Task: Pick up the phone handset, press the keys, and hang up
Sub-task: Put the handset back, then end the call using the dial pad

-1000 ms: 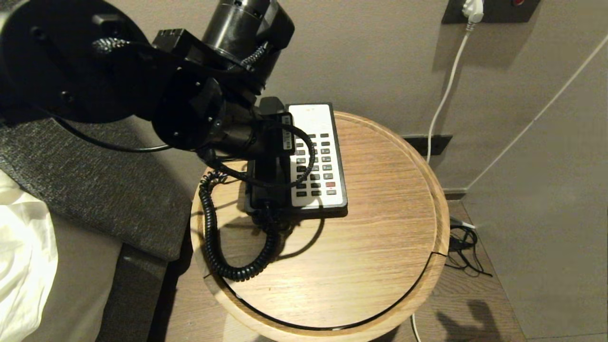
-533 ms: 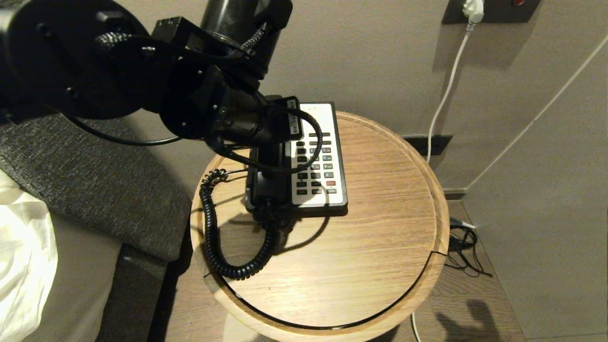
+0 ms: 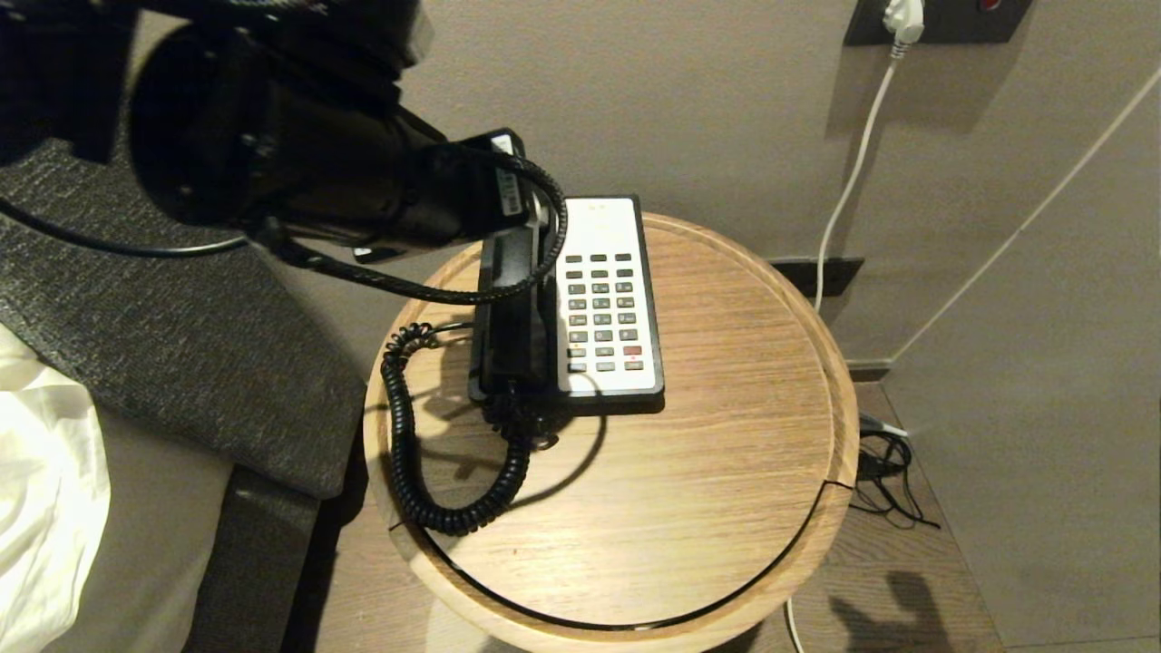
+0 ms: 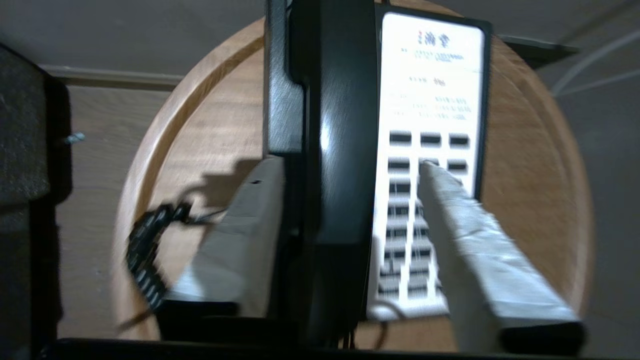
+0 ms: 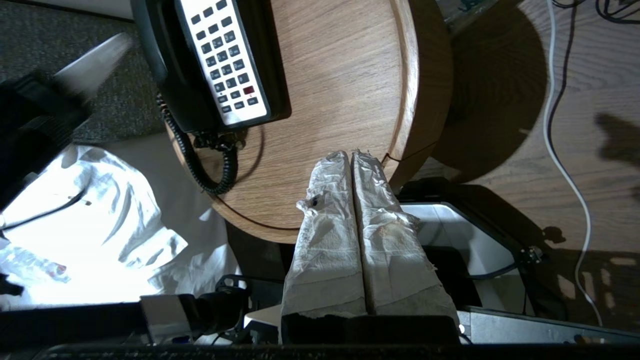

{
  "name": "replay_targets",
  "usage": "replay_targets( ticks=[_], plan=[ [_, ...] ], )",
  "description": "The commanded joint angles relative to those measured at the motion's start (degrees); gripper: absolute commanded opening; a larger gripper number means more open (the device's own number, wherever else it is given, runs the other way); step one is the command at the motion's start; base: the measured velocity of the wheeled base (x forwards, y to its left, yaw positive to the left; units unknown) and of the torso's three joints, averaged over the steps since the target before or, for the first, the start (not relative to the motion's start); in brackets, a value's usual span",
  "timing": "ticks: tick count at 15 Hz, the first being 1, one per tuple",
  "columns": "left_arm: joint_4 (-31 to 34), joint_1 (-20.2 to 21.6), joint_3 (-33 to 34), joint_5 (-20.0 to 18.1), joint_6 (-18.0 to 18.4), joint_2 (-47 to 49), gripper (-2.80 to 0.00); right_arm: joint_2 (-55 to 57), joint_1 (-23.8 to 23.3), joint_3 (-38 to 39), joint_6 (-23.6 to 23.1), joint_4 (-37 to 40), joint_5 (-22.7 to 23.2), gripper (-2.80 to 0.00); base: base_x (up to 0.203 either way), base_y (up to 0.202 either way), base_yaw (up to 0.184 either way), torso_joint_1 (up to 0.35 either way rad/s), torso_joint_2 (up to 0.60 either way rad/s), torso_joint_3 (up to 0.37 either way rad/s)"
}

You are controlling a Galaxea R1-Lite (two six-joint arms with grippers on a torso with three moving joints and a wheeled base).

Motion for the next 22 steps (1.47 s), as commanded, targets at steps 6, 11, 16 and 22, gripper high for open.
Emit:
replay_targets(
  ticks=[6,11,16,22],
  plan=[
    [5.54,1.64,28.42,-11.85,-9.95,-35.37,-2.8,10.74,0.43,-3.52,-0.34,0.18,-0.11,-2.8,0.0,0.0,0.0,0.0,0.0,0.0],
    [5.68,6.08,52.01,-22.88,-13.6,-55.05,-2.8,23.23,4.38,-11.15,-0.68,1.12,-0.55,-2.8,0.0,0.0,0.0,0.0,0.0,0.0],
    [1.57,6.51,57.98,-27.5,-14.46,-59.63,-2.8,29.63,6.67,-11.36,-0.77,-0.7,-0.62,-2.8,0.0,0.0,0.0,0.0,0.0,0.0],
    [-0.38,6.6,61.61,-28.22,-14.57,-60.76,-2.8,32.84,10.15,-11.36,-0.77,-2.83,-0.17,-2.8,0.0,0.0,0.0,0.0,0.0,0.0]
  ],
)
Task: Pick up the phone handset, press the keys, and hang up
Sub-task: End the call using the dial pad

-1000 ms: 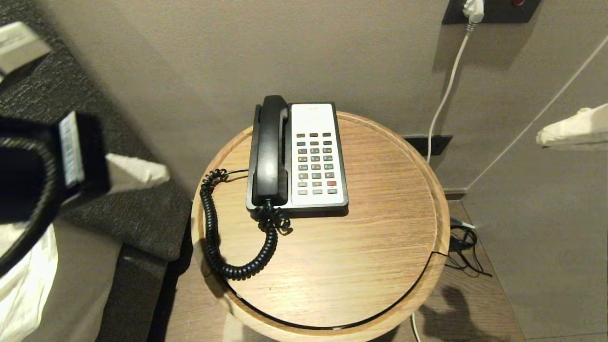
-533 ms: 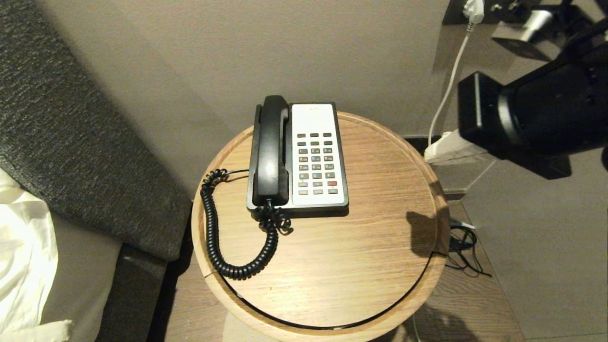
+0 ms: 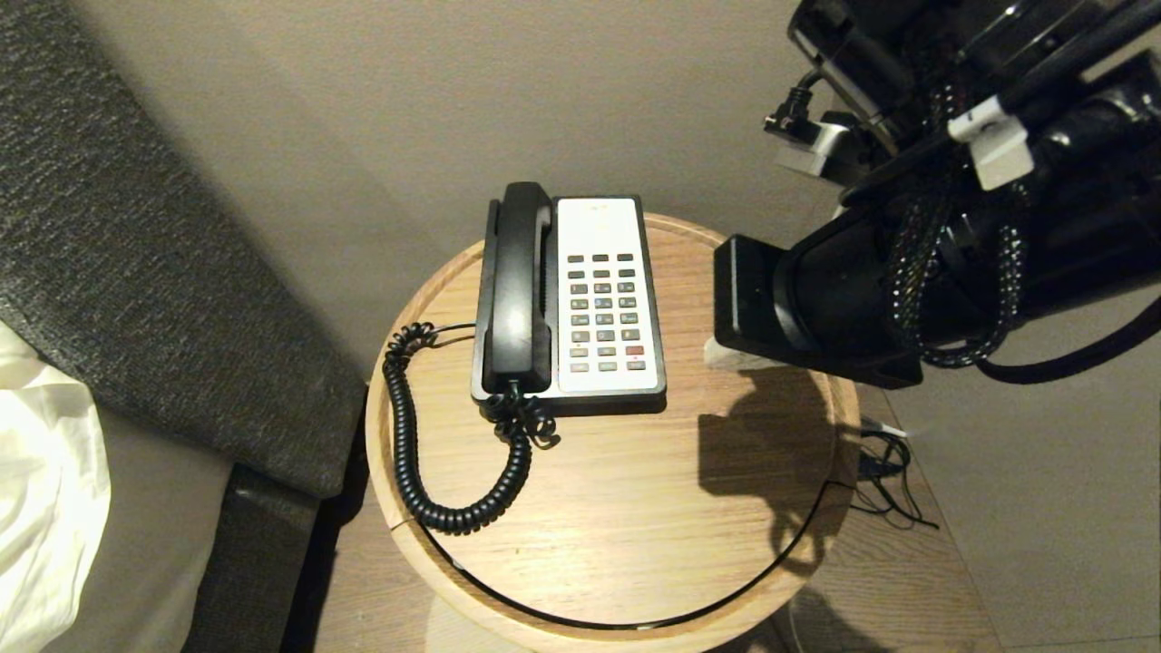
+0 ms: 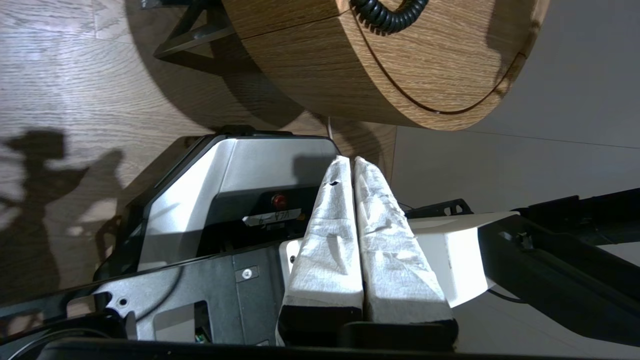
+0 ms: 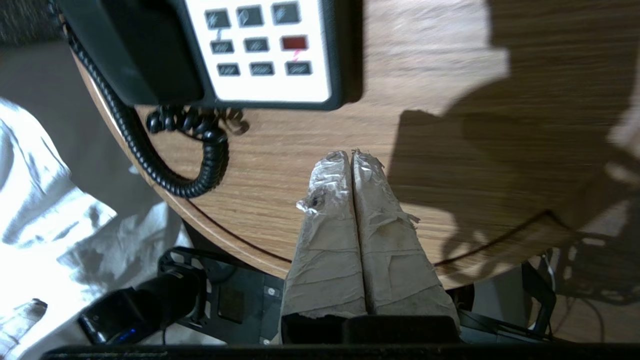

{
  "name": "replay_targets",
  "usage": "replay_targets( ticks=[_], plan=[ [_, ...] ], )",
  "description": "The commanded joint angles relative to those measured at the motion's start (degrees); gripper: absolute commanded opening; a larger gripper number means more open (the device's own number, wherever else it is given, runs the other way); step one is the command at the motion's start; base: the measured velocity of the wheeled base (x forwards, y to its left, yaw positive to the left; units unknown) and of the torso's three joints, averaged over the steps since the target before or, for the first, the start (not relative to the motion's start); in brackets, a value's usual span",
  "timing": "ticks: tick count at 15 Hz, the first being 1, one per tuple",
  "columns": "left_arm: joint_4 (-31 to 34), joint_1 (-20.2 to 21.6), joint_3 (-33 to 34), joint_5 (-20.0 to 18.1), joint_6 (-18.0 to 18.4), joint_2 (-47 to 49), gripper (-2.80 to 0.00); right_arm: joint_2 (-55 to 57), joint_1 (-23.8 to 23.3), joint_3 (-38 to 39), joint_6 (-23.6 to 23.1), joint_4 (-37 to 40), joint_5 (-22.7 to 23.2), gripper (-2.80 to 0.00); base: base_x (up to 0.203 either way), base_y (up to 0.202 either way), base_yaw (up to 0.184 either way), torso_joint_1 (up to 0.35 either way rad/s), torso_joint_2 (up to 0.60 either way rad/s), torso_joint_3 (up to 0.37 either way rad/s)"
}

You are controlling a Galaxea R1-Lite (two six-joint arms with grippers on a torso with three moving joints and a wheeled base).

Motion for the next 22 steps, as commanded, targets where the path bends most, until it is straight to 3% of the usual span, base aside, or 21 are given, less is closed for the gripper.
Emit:
replay_targets(
  ticks=[1,22],
  plan=[
    [-0.07,0.0,0.85,0.07,-0.25,-0.1,-2.8,1.95,1.19,0.0,0.27,-0.82,-0.13,-2.8,0.0,0.0,0.0,0.0,0.0,0.0],
    [-0.07,-0.09,2.31,0.07,-0.08,-0.8,-2.8,7.62,0.45,-0.08,-2.72,-8.79,-1.97,-2.8,0.0,0.0,0.0,0.0,0.0,0.0]
  ],
)
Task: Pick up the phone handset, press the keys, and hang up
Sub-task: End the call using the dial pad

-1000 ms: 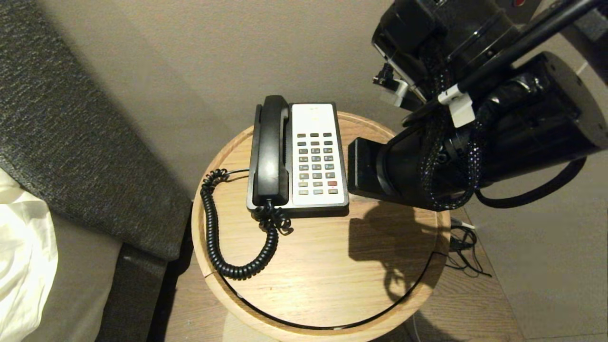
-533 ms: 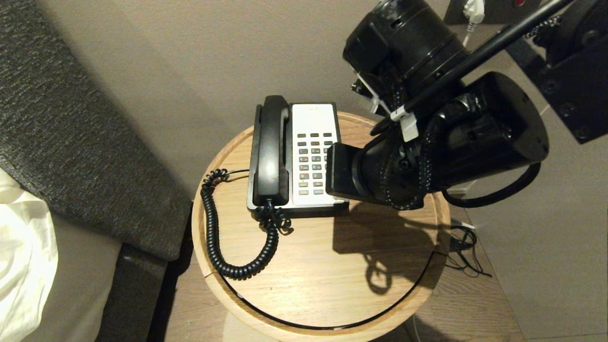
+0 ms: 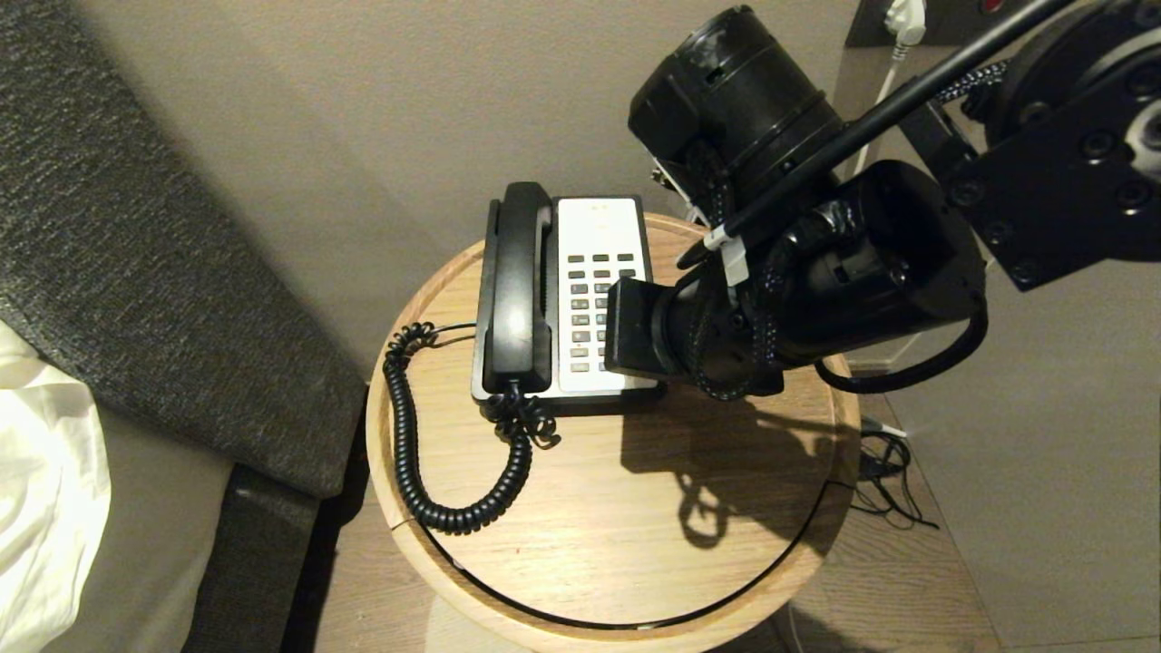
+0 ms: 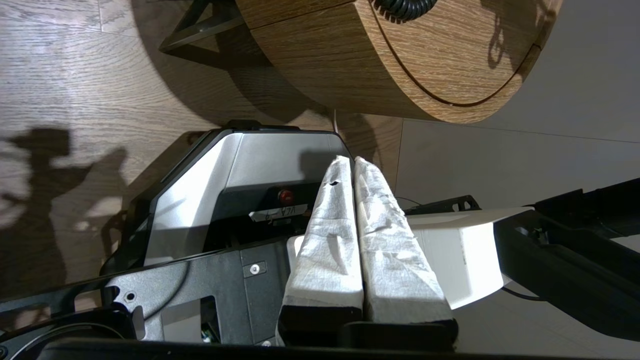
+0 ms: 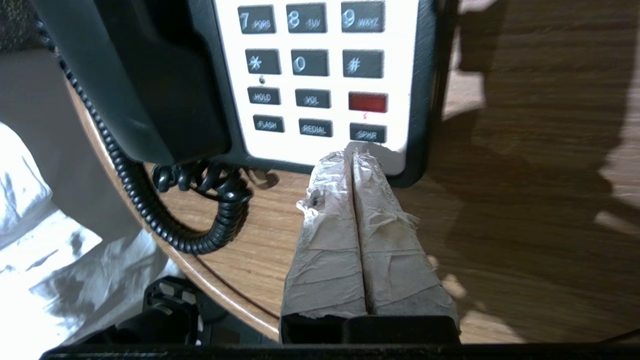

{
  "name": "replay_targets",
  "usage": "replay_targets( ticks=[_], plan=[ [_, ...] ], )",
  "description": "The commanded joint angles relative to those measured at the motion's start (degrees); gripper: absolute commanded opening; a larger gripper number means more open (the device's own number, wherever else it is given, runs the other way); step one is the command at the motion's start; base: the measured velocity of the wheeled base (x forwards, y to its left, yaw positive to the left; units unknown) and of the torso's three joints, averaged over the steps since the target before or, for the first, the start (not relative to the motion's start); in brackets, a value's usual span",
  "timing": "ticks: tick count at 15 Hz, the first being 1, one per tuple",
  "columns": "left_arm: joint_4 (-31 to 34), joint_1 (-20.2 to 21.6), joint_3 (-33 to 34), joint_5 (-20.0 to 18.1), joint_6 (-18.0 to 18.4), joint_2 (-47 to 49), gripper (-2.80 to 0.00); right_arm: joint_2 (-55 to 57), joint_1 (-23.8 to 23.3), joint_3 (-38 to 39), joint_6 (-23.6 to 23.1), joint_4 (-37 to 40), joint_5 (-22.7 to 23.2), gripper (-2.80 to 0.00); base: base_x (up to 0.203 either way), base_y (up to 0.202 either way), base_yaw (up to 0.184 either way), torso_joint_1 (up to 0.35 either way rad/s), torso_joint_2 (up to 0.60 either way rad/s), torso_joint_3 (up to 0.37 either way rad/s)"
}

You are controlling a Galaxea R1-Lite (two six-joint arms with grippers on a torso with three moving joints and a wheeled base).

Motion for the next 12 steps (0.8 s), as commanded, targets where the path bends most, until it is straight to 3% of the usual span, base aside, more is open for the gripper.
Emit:
replay_targets(
  ticks=[1,12],
  plan=[
    [0.17,-0.04,0.09,-0.02,-0.29,0.21,-2.8,-0.1,-0.66,0.05,0.03,0.29,-0.28,-2.8,0.0,0.0,0.0,0.0,0.0,0.0],
    [0.17,-0.05,0.44,-0.02,-0.29,0.21,-2.8,0.31,-1.7,0.05,-0.32,-0.5,-0.54,-2.8,0.0,0.0,0.0,0.0,0.0,0.0]
  ],
)
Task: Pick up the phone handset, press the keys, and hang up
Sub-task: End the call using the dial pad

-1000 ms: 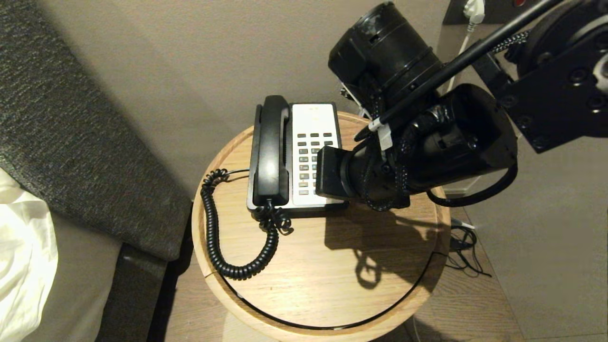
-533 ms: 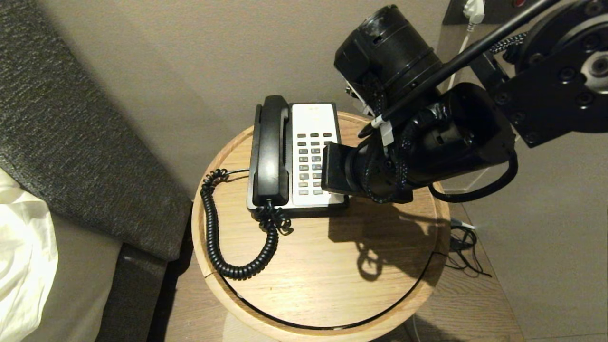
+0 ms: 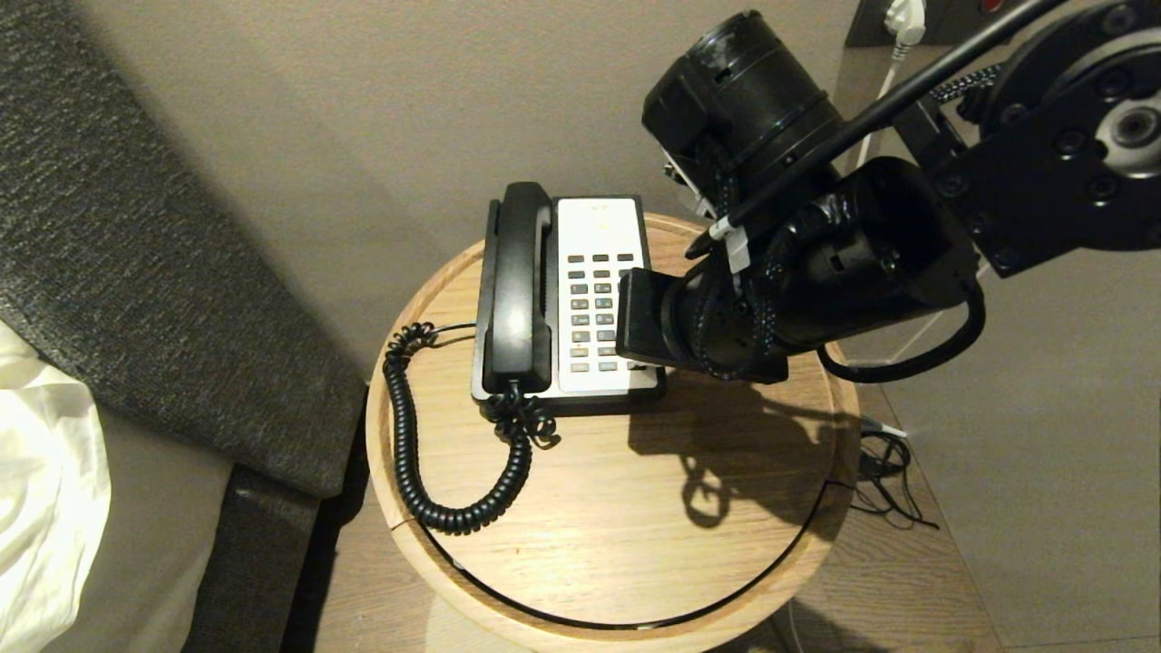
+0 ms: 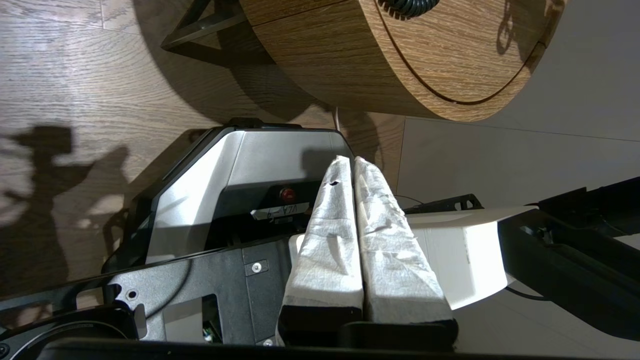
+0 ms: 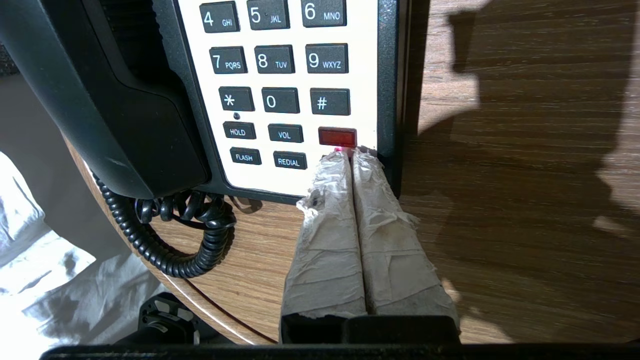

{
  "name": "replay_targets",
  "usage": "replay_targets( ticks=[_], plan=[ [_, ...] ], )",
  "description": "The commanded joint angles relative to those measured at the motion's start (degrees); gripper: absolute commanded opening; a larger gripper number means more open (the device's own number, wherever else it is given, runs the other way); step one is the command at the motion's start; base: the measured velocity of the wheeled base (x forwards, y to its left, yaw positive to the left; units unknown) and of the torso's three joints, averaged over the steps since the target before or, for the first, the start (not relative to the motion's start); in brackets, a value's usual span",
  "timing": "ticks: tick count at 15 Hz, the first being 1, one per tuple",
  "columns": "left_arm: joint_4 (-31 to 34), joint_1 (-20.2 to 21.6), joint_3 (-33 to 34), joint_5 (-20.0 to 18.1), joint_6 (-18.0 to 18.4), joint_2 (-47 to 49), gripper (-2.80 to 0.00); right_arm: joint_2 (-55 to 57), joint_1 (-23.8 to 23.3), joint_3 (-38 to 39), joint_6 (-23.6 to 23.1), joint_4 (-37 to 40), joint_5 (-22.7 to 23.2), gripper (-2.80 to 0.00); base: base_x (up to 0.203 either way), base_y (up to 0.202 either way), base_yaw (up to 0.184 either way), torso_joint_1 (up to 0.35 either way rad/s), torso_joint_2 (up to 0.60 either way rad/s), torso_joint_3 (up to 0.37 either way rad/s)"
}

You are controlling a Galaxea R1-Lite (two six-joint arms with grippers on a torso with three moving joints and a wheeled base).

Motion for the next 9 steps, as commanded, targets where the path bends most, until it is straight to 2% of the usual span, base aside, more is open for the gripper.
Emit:
replay_targets(
  ticks=[1,9],
  plan=[
    [0.17,0.04,0.01,-0.02,-0.27,0.11,-2.8,0.18,0.03,0.03,0.23,0.22,-0.1,-2.8,0.0,0.0,0.0,0.0,0.0,0.0],
    [0.17,-0.05,0.01,-0.02,-0.3,-0.23,-2.8,1.41,0.03,0.03,0.23,-0.24,-0.1,-2.8,0.0,0.0,0.0,0.0,0.0,0.0]
  ],
)
